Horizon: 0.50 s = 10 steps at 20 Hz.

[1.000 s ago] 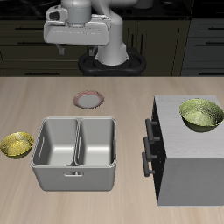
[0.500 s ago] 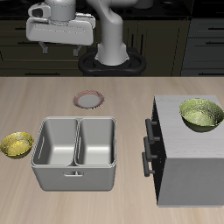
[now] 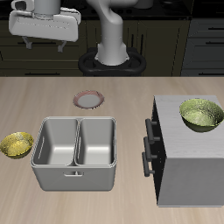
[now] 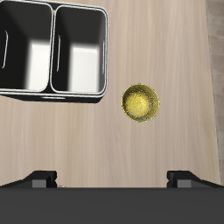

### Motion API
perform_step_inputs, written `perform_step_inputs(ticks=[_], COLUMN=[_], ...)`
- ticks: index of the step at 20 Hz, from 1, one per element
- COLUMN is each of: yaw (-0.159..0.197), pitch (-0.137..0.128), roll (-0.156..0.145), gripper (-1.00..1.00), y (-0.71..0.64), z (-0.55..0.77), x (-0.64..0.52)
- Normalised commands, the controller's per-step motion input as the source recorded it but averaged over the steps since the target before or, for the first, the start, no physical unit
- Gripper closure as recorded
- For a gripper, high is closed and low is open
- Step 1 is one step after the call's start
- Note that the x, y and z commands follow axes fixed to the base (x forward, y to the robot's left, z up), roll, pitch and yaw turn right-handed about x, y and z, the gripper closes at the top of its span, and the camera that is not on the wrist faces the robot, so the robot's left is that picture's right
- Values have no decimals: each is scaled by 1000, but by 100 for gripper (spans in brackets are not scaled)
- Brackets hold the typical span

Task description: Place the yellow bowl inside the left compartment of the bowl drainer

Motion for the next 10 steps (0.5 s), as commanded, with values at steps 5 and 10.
perform_step_inputs(ticks=[5,10], yaw=[24,-6], pitch=[-42,-17], roll=[-35,-50], gripper=[-100,-100], y=[-217,-178], z=[226,182], x=[82,50])
